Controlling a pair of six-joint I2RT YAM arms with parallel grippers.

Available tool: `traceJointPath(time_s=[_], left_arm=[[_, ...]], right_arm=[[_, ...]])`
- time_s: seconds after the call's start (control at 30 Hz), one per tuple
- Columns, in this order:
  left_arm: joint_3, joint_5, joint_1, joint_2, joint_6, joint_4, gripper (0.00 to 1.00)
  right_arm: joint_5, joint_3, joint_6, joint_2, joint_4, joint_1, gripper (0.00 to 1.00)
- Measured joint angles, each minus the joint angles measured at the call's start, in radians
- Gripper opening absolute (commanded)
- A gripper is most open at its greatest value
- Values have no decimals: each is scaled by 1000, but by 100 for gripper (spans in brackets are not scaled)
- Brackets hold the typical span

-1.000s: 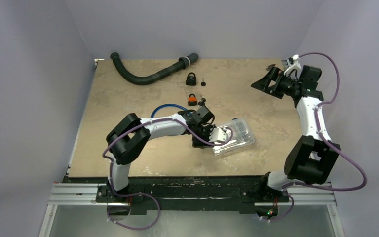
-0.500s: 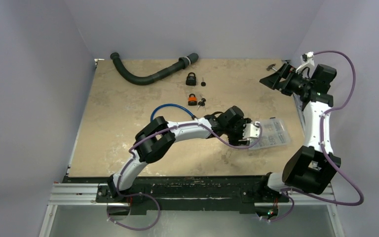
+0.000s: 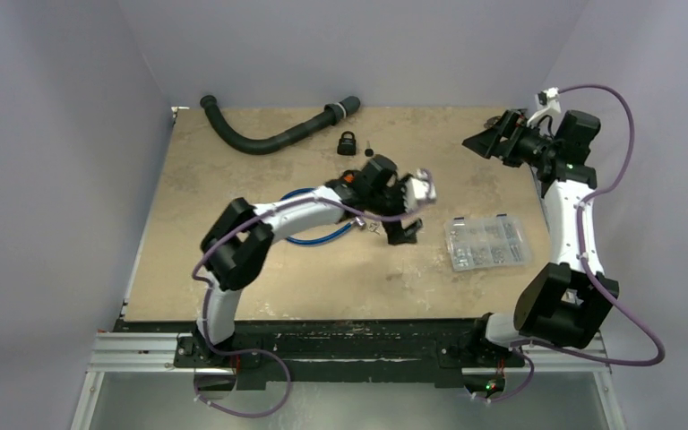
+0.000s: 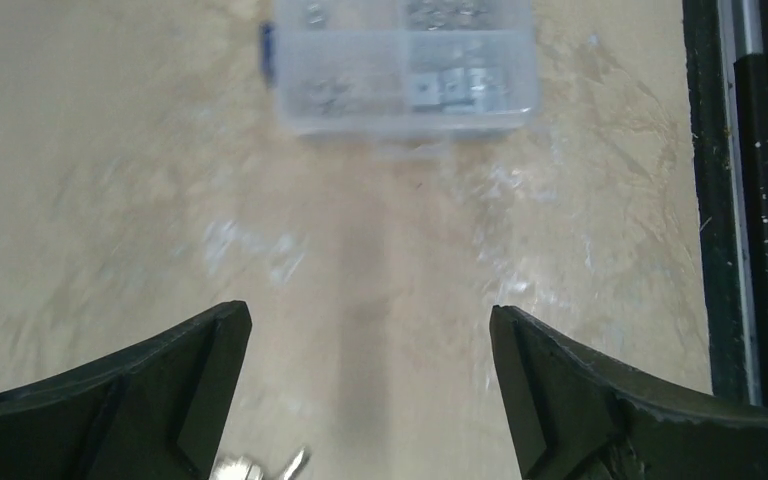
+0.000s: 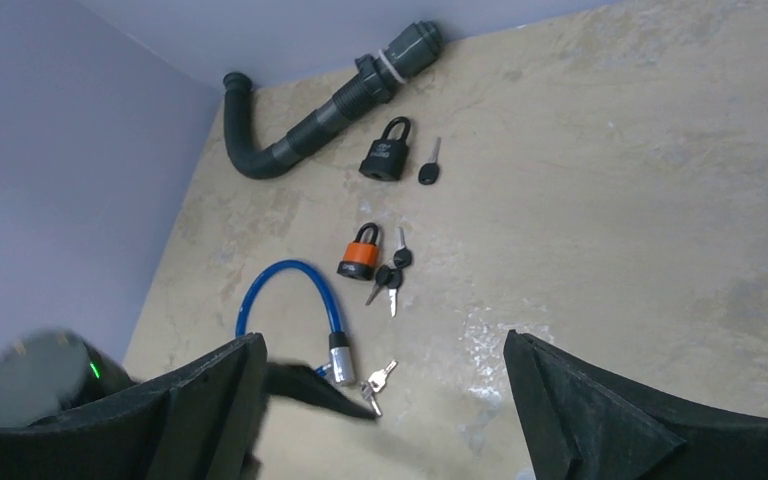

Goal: Lock with the key
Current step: Reset both arms

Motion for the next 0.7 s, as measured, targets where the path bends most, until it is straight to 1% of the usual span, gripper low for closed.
traceJointPath(time_s=[0.07, 0.13, 0.23, 0.33, 0.4, 0.57, 0.7], left_arm=[[-41, 35, 89, -77, -63, -19, 100], [-50, 51, 189, -143, -116, -45, 100], [-2, 41, 346, -214, -160, -134, 100], [61, 39, 478, -242, -197, -208, 100], [72, 50, 569, -262, -230, -248, 100], [64, 69, 784, -278, -283, -353, 100], [12, 80, 942, -308, -320, -419, 100]], right_arm=[[8, 0, 3, 12, 18, 39, 99], [23, 5, 2, 28, 23, 83, 99], [48, 29, -2, 61, 26, 163, 99], [69, 58, -12, 94, 27, 237, 99], [87, 75, -29, 109, 26, 285, 99], [142, 80, -115, 114, 2, 389, 99], [188, 65, -210, 109, -23, 446, 99]])
